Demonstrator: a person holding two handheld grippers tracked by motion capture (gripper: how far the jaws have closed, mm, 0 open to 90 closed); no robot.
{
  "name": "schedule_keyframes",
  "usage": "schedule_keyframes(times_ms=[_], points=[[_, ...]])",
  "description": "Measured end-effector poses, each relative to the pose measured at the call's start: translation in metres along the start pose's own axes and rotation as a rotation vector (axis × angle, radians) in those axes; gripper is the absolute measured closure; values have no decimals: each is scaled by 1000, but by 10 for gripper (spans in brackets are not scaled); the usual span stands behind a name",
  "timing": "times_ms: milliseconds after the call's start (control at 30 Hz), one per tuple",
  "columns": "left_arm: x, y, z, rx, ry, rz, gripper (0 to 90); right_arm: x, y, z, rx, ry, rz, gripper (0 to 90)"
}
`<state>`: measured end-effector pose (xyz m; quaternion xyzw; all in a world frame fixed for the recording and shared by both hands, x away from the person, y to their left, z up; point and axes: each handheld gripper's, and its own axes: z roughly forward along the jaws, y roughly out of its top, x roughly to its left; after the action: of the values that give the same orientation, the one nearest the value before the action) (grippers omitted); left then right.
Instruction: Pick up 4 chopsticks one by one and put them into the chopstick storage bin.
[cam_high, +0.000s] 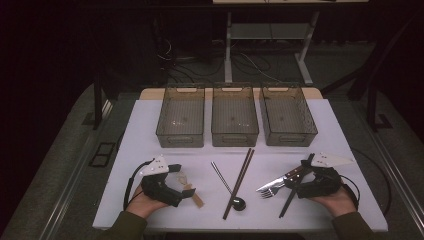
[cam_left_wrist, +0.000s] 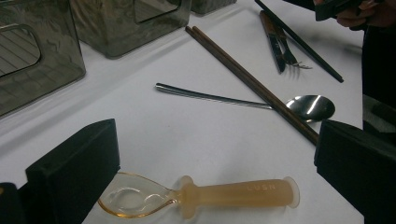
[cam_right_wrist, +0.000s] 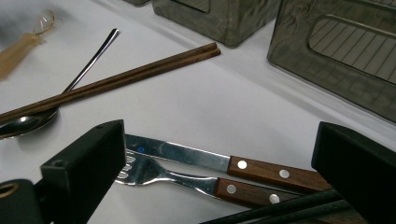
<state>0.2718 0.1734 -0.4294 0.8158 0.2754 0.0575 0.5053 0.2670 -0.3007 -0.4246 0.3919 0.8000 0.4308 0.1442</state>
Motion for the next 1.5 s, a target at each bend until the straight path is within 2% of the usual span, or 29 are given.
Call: schedule_keyframes(times_ms=[267, 467, 533, 567, 700, 933, 1000, 1033, 1233, 1300, 1500], points=[[1, 1, 0, -16, -10, -15, 0, -8, 2, -5, 2, -17, 14, 32], [-1, 1, 0, -8, -6, -3, 0, -13, 3, -4, 10, -33, 24, 62], [0, 0, 0, -8, -4, -3, 0, -13, 3, -4, 9, -33, 21, 92], [0, 0, 0, -8, -4, -5, 0, -13, 3, -6, 2, -32, 11, 137], [0, 0, 1, -6, -5, -4, 0, -17, 4, -6, -2, -42, 26, 155], [0, 0, 1, -12, -4, -10, 0, -25, 6, -8, -7, -65, 31, 299], [0, 0, 1, -10, -3, -7, 0, -27, 6, -8, -10, -67, 33, 315], [0, 0, 1, -10, -3, -8, 0, -30, 8, -8, -9, -76, 41, 349], [1, 0, 1, -10, -3, -6, 0, -40, 10, -8, -15, -100, 63, 418], [0, 0, 1, -10, -3, -5, 0, -45, 12, -8, -8, -122, 75, 475], [0, 0, 1, -12, -1, -6, 0, -54, 17, -7, -11, -146, 73, 556]])
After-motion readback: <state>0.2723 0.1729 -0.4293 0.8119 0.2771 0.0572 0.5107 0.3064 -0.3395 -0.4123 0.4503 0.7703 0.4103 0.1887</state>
